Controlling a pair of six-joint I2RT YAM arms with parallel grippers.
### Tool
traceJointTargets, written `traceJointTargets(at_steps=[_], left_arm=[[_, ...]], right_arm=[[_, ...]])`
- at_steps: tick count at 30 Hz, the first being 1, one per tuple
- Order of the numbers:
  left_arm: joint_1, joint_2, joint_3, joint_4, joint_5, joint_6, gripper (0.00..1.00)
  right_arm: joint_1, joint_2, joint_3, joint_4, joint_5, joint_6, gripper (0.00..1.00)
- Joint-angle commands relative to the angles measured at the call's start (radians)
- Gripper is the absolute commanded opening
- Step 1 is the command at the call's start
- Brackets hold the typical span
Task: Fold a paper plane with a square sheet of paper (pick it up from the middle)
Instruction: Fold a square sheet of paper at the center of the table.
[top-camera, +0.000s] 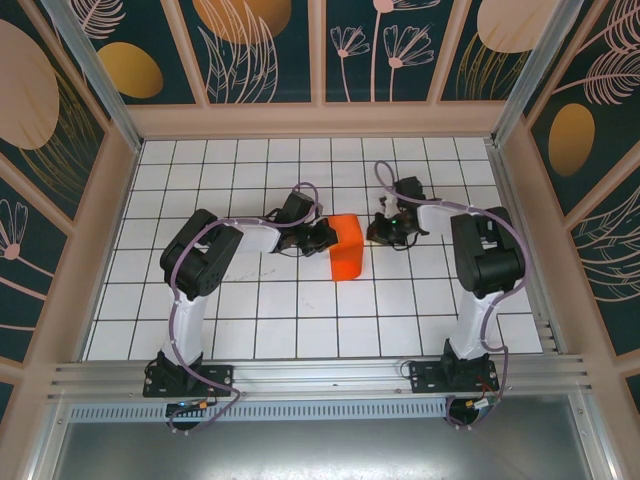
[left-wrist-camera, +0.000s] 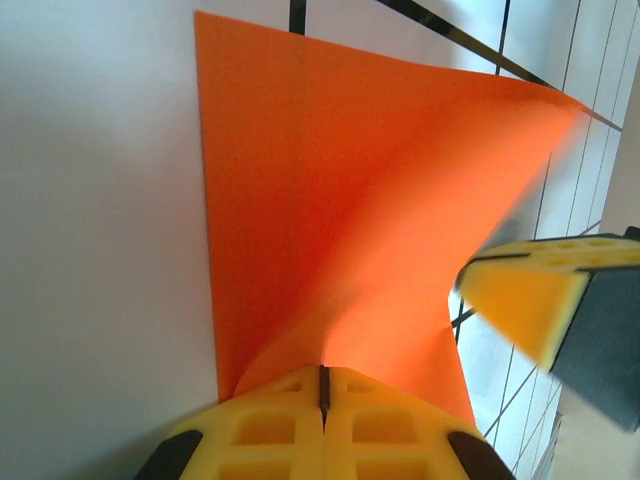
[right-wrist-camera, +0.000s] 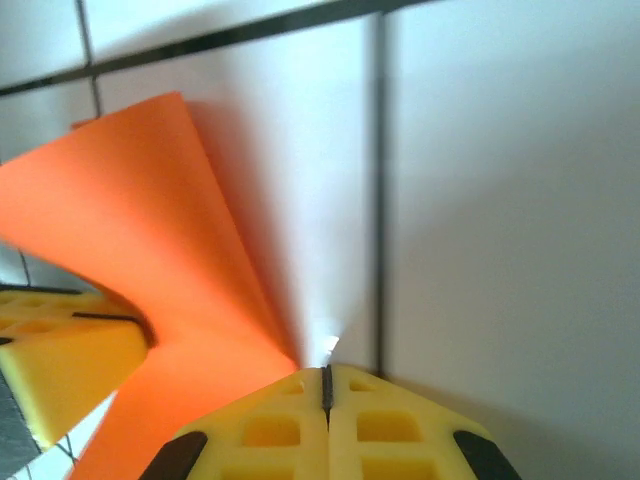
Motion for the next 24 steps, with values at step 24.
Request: traceJointTargets(at_steps=[24], left_arm=[[0.002, 0.111, -0.103, -0.233, -0.129, 0.021, 0.00]], right_arm=[[-0.047, 0.122, 0.031, 0.158, -0.014, 0.095, 0.00]])
